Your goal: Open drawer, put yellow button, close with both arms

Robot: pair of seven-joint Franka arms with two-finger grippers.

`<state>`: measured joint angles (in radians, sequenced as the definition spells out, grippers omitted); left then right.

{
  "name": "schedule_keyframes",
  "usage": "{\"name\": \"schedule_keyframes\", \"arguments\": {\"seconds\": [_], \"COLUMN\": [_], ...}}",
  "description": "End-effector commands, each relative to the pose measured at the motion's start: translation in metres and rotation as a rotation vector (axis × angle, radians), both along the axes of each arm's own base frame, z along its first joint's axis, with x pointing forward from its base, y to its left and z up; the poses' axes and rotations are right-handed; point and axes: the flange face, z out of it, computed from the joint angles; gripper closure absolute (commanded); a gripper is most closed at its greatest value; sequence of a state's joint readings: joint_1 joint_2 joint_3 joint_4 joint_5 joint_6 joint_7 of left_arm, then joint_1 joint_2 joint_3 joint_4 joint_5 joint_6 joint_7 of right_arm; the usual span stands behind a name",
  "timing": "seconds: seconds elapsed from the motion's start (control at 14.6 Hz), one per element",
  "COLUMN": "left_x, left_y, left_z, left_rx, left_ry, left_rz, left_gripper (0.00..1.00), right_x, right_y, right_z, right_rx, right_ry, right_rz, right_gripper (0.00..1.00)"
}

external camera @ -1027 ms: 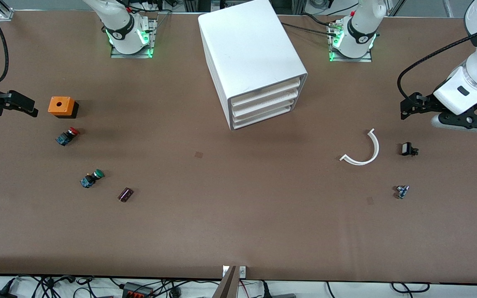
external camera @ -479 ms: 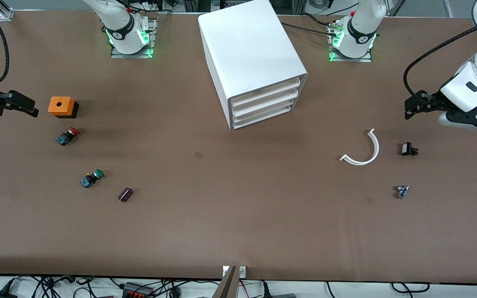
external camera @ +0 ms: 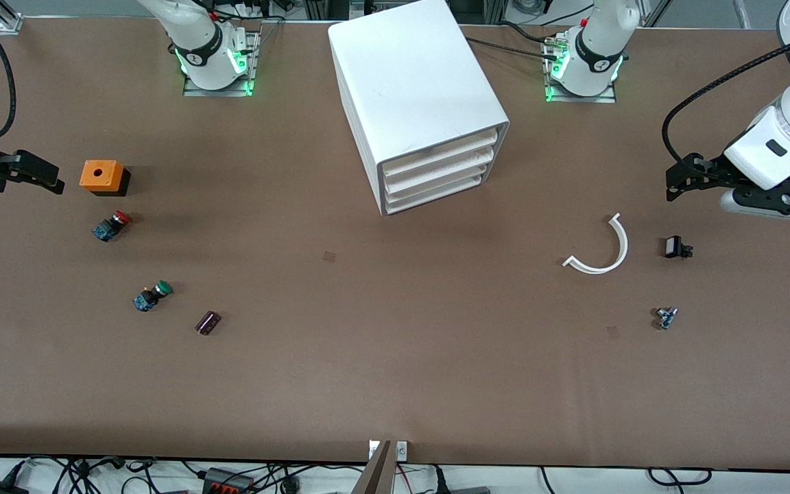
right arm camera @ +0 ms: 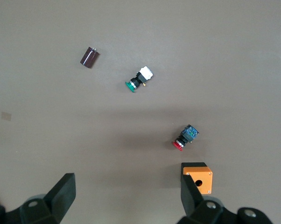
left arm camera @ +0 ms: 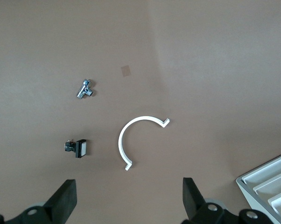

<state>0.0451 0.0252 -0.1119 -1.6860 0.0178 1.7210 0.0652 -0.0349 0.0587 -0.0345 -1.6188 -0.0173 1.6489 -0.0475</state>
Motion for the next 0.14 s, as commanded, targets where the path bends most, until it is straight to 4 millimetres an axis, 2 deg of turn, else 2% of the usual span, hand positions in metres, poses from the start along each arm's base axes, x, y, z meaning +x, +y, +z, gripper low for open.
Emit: {"name": "schedule_keyframes", "arguments": {"seconds": [0.0,0.07], "left_x": [0.0031,0.0035], "left_y": [0.0046,0.0072], "left_z": [0.0071,0.0093], "left_rx": [-0.007,-0.007], "left_ry": [0.006,0.001], "left_rz": [-0.005,0.000], "left_gripper": [0.00,0.00], "right_x": [-0.0027,-0.0024], "right_y": [0.0023,0.0023], "right_z": [-0.0007,-0.0016], "right_rx": [-0.014,-0.014], "right_ry": [-0.006,-0.005], "right_rz": [0.013,0.013], "right_gripper": [0.00,0.00]}}
